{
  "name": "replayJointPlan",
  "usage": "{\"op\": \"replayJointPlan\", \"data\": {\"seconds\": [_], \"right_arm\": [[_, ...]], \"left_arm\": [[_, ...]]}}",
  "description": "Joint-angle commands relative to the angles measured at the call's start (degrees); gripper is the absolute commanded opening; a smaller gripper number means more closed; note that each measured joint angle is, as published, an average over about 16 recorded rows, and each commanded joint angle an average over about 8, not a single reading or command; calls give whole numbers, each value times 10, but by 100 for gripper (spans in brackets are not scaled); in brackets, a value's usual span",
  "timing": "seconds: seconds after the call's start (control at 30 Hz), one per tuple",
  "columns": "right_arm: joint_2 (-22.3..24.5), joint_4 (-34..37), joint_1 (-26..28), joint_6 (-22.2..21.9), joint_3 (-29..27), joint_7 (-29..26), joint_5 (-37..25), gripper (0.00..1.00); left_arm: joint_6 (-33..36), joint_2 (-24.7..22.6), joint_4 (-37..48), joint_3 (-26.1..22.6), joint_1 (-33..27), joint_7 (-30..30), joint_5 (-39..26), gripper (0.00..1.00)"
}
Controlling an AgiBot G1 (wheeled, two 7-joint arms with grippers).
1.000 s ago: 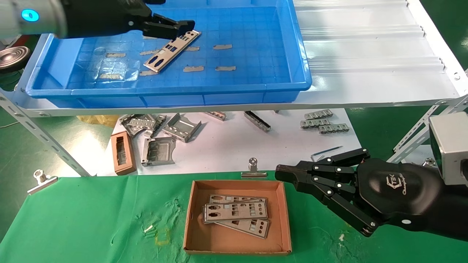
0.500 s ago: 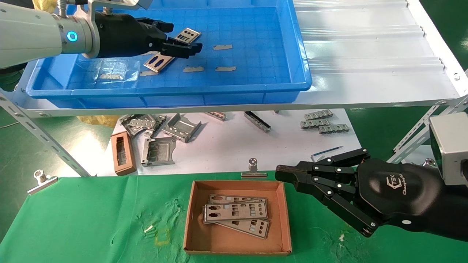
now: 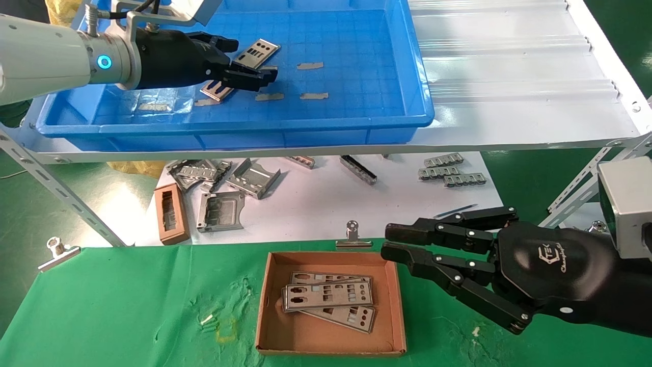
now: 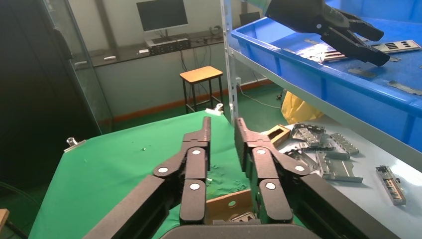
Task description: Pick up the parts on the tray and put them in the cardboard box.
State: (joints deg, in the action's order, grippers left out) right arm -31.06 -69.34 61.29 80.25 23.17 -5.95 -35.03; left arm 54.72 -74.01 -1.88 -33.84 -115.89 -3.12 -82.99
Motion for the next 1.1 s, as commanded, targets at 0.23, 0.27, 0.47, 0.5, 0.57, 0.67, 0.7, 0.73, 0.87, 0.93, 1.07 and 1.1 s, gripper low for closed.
{"op": "replayJointPlan", "data": {"seconds": [0.23,0.27,0.47,0.5,0.57,0.67,0.7,0.73,0.87,0.93,1.07,1.1], "right_arm": [[0,0,0,0,0,0,0,100],[0,0,0,0,0,0,0,100],[0,0,0,0,0,0,0,100],[0,0,0,0,0,0,0,100],[0,0,0,0,0,0,0,100],[0,0,0,0,0,0,0,100],[0,0,0,0,0,0,0,100],[0,0,0,0,0,0,0,100],[0,0,0,0,0,0,0,100],[0,0,0,0,0,0,0,100],[0,0,0,0,0,0,0,100],[0,0,0,0,0,0,0,100]], "left_arm": [[-15,-5,8,0,1,5,0,48],[-15,-6,10,0,0,4,-1,35],[-14,-9,16,-4,-1,-2,-6,0],[-13,-9,17,-5,0,-2,-7,0],[-14,-10,18,-6,0,-4,-8,0],[-14,-11,19,-7,0,-6,-10,0],[-15,-12,19,-8,1,-6,-11,0],[-15,-12,19,-8,1,-6,-12,0],[-15,-13,19,-11,1,-8,-16,0],[-14,-14,19,-12,1,-9,-17,0],[-11,-14,19,-13,1,-13,-18,0],[-10,-14,19,-13,1,-13,-18,0]]}}
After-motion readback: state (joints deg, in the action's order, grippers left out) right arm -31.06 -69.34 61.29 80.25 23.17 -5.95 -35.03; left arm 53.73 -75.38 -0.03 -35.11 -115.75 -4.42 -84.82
